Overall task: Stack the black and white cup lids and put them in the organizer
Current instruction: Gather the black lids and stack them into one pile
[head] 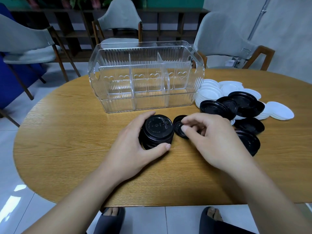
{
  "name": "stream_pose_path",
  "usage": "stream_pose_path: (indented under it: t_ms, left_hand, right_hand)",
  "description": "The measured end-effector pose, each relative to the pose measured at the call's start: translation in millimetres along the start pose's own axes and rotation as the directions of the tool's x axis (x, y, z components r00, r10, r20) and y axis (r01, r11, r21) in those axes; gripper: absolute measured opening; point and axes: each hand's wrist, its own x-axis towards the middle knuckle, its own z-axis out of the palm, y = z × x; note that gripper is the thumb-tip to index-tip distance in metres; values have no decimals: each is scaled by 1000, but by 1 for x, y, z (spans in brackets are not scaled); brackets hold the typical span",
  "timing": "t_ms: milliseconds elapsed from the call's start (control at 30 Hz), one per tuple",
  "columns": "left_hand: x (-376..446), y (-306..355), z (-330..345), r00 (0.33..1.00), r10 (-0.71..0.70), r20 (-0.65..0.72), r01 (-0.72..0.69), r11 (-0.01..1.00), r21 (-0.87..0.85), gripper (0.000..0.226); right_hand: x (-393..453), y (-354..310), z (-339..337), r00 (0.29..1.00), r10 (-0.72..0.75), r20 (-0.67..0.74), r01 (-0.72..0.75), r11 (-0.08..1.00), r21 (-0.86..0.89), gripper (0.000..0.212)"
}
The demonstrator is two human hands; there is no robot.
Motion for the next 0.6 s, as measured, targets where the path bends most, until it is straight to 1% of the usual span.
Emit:
stream_pose_path:
  t_ms: [100, 233, 300, 500, 600]
  left_hand:
    - [0, 1, 0, 1000, -4, -2, 4, 1000, -13, 91]
    - [0, 1, 1, 1000, -4, 1, 4, 1000, -17, 90]
    - [1, 1, 0, 1000, 1, 3, -1, 1000, -12, 90]
    - [0, 0, 0, 1000, 3, 9, -3, 1000, -16, 91]
    - [0, 1, 0, 1000, 11, 6, -11, 1000, -5, 92]
  right_hand:
    - [0, 0, 6, 999, -30, 29, 34, 987, -160, 22]
    - [4, 2, 13, 997, -39, 63, 54, 967, -250, 26]
    - [5, 2, 17, 996, -52, 71, 70, 955, -289, 25]
    - [5, 1, 16, 995, -62, 76, 81, 955, -287, 6]
    - [4, 0, 15, 997, -78, 16, 79, 962, -261, 12]
